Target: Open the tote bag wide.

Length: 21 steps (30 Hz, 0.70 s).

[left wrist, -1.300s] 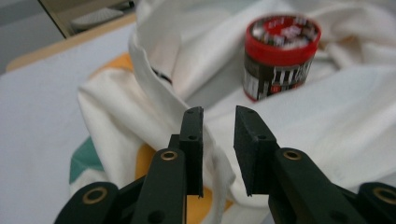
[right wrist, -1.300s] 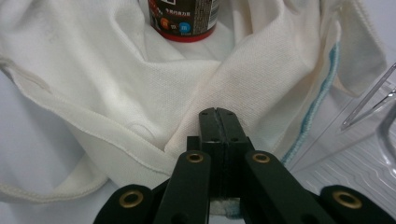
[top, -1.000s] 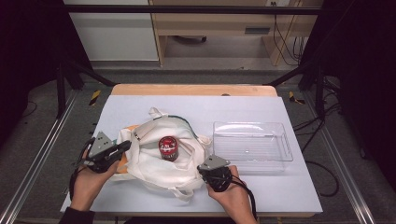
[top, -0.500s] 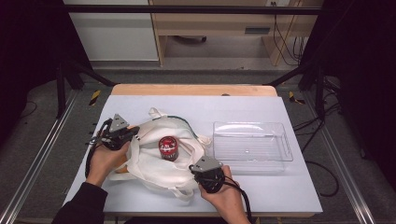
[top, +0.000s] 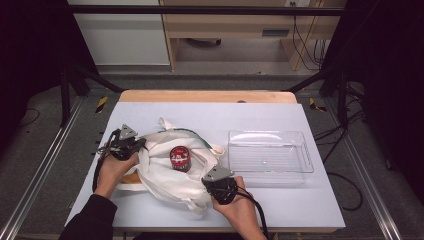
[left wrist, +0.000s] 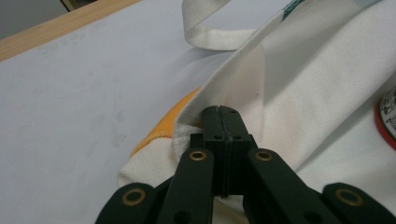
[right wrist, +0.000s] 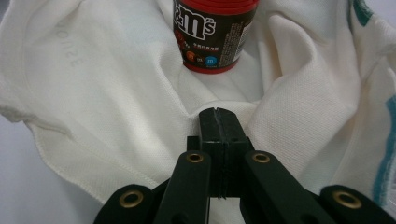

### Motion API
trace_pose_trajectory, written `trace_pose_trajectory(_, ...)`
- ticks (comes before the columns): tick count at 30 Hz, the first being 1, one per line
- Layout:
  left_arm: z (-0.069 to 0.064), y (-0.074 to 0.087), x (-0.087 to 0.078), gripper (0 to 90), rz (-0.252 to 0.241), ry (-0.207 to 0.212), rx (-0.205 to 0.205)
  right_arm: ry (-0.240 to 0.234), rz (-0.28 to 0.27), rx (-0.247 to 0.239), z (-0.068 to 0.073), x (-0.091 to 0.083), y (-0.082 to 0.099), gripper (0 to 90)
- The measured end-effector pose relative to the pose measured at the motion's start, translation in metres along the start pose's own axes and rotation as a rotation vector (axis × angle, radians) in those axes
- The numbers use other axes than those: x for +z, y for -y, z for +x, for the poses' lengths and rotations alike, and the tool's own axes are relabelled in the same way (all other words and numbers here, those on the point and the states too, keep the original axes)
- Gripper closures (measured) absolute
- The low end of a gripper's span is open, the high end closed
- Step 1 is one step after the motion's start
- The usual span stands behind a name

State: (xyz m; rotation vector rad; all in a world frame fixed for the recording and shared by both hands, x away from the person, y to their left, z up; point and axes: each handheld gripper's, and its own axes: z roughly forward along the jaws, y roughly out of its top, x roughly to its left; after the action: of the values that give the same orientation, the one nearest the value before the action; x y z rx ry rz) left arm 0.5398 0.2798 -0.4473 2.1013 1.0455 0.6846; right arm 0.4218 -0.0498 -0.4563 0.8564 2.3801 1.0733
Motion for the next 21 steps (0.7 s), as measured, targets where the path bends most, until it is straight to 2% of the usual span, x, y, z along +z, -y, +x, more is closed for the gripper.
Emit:
trace_pose_trajectory(5, -0.003, -0.002, -0.006, 90.0, -0.032, 0.002, -0.011, -0.007, -0.016, 0.0, 0.0, -0.008, -0.007, 90.0)
trace_pose_trajectory(7, -0.006, -0.004, -0.012, 90.0, -0.045, -0.002, -0.004, -0.011, -0.028, -0.005, 0.0, -0.014, -0.014, 90.0)
trace_pose_trajectory(11, -0.01, -0.008, -0.025, 90.0, -0.088, -0.001, -0.02, -0.022, -0.042, -0.019, -0.004, -0.021, -0.032, 90.0)
trace_pose_trajectory(18, -0.012, -0.001, -0.047, 86.8, -0.139, 0.002, -0.066, -0.03, -0.027, -0.045, -0.014, -0.016, -0.06, 85.1)
trace_pose_trajectory(21, -0.01, 0.005, -0.052, 81.2, -0.143, -0.013, -0.085, -0.039, -0.01, -0.058, -0.017, -0.011, -0.07, 78.0)
